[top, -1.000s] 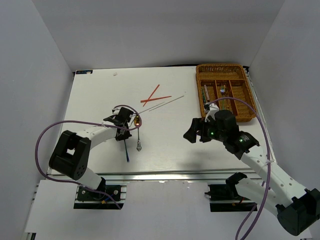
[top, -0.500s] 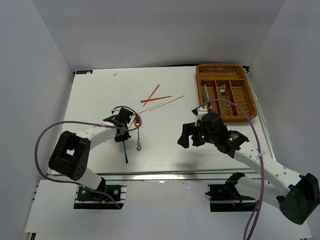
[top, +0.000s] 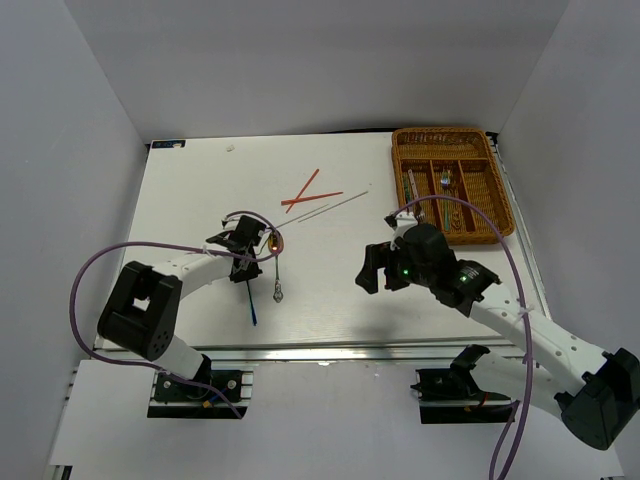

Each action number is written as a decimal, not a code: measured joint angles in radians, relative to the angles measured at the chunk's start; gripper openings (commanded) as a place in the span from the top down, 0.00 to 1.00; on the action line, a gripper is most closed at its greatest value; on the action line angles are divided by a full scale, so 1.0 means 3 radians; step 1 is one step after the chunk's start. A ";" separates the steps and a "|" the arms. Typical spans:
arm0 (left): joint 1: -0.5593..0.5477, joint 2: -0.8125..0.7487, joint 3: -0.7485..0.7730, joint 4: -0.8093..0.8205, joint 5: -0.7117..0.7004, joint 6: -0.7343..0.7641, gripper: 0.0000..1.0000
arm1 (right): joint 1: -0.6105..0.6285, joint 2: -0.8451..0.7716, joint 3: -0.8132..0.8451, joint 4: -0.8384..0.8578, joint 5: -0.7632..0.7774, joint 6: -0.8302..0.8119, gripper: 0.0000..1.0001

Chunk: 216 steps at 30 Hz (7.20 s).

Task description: Sort the eating utensils into containers

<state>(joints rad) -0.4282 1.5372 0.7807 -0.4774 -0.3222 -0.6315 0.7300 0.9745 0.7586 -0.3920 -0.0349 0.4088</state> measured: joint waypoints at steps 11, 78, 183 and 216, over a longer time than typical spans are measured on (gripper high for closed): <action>0.0000 0.0079 0.0041 0.0140 0.0078 -0.0013 1.00 | 0.0006 -0.0104 0.0018 -0.0029 -0.0006 -0.0019 0.11; -0.0179 -0.1781 0.0319 -0.0938 -0.0487 0.0460 0.02 | -0.1938 0.2181 0.2120 -0.0181 0.1048 -0.1136 1.00; -0.0506 -0.1031 0.0205 0.0757 0.1525 -0.0516 1.00 | 0.0696 0.1478 0.0161 0.2425 -0.0235 0.0922 0.29; -0.0520 -0.1947 0.0356 -0.0418 0.0011 0.0362 0.02 | -0.2281 0.2370 0.1958 0.0013 0.1377 -0.1279 1.00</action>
<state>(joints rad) -0.5842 0.9531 0.8875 -0.6029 -0.3187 -0.5228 0.0456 1.6855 1.3460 -0.3882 0.3782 0.0250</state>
